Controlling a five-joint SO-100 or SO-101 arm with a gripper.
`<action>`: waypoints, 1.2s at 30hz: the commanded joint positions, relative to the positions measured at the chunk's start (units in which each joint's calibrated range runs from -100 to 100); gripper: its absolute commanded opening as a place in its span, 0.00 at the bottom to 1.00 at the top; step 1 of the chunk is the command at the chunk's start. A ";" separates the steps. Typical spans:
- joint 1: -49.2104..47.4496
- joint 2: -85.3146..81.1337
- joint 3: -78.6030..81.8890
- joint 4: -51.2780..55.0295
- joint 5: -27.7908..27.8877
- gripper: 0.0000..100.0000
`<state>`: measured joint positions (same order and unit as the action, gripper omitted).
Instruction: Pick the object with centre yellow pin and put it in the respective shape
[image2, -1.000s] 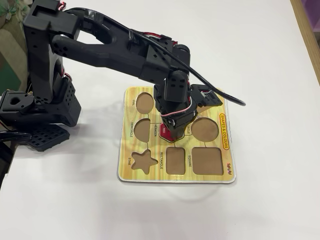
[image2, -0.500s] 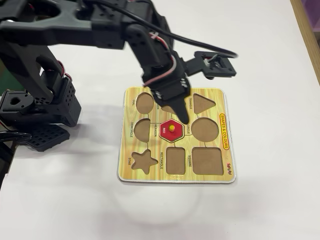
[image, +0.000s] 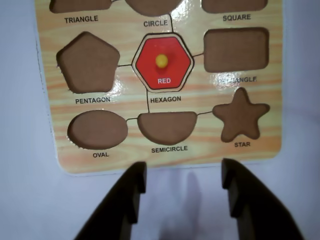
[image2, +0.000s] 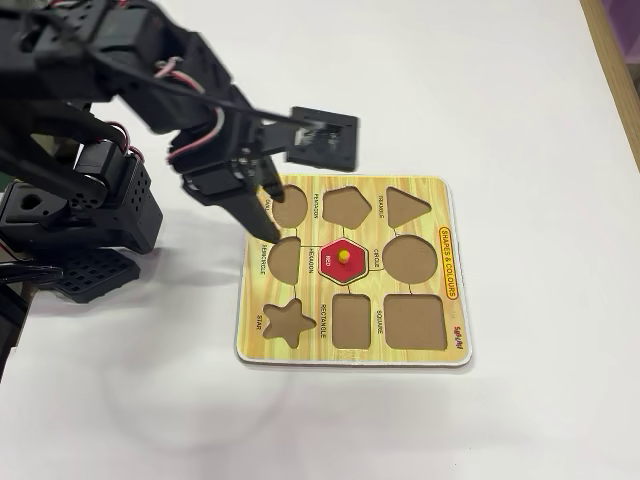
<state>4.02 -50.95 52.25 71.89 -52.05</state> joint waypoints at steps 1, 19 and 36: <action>0.27 -12.57 7.73 -0.68 -1.45 0.18; -0.21 -47.13 43.88 -0.59 -5.63 0.18; -0.02 -46.21 46.40 0.36 -5.06 0.18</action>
<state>4.02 -98.11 98.29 72.07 -57.46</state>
